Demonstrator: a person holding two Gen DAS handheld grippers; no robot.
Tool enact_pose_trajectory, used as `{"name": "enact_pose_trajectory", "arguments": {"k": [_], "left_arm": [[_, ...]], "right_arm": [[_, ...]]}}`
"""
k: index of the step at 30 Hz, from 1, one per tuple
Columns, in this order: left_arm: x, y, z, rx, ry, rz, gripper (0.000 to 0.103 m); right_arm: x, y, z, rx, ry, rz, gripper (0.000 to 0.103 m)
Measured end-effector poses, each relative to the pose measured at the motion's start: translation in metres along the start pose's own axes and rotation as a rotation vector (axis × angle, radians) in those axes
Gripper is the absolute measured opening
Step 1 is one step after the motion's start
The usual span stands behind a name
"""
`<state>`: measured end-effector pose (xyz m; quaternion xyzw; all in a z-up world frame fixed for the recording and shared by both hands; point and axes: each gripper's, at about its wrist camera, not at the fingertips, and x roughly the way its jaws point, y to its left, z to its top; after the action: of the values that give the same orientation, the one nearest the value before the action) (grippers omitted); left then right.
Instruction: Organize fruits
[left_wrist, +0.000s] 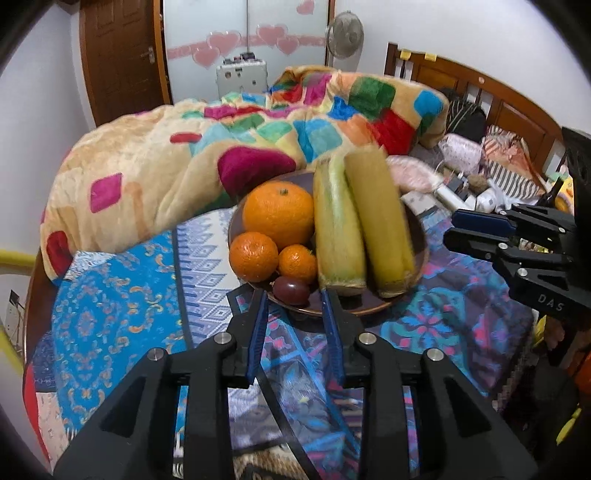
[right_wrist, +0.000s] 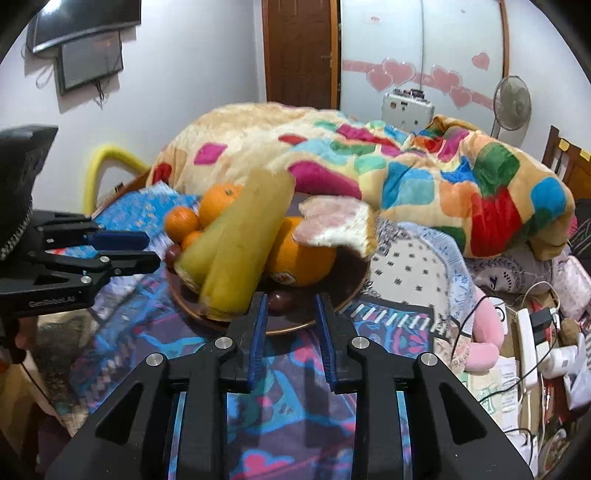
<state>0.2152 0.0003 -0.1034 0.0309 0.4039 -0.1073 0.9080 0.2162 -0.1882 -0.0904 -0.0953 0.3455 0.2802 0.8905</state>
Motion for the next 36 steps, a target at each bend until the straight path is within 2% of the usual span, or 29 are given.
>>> {"name": "enact_pose_trajectory", "arguments": {"k": [7, 13, 16, 18, 20, 24, 26, 30, 32, 34, 36], "left_arm": [[-0.081, -0.017, -0.001, -0.033, -0.164, 0.021, 0.03], [-0.164, -0.041, -0.016, -0.046, -0.348, 0.063, 0.03], [-0.195, -0.051, -0.027, -0.049, -0.413, 0.075, 0.032], [-0.219, -0.058, -0.037, -0.054, -0.469, 0.087, 0.039], [-0.237, -0.063, -0.046, -0.065, -0.513, 0.093, 0.052], [-0.263, -0.071, -0.061, -0.069, -0.577, 0.11, 0.059], [-0.275, -0.076, -0.068, -0.07, -0.607, 0.122, 0.065], [-0.29, -0.086, -0.079, -0.061, -0.643, 0.153, 0.067], [-0.294, -0.089, -0.083, -0.066, -0.653, 0.154, 0.084], [-0.297, -0.09, -0.087, -0.074, -0.669, 0.16, 0.089], [-0.3, -0.091, -0.089, -0.074, -0.679, 0.172, 0.089]], "right_arm": [[-0.078, 0.016, 0.009, 0.016, -0.144, -0.032, 0.024], [-0.148, 0.044, 0.008, 0.024, -0.31, -0.04, 0.032], [-0.175, 0.058, 0.005, 0.03, -0.378, -0.039, 0.034], [-0.194, 0.069, 0.001, 0.03, -0.425, -0.045, 0.038], [-0.208, 0.079, -0.003, 0.028, -0.471, -0.056, 0.046], [-0.233, 0.096, -0.013, 0.018, -0.544, -0.091, 0.055], [-0.242, 0.099, -0.017, 0.021, -0.574, -0.093, 0.064], [-0.256, 0.107, -0.025, 0.024, -0.622, -0.111, 0.076], [-0.261, 0.109, -0.028, 0.027, -0.637, -0.119, 0.085], [-0.264, 0.11, -0.03, 0.034, -0.654, -0.131, 0.088], [-0.267, 0.109, -0.033, 0.039, -0.663, -0.136, 0.094]]}}
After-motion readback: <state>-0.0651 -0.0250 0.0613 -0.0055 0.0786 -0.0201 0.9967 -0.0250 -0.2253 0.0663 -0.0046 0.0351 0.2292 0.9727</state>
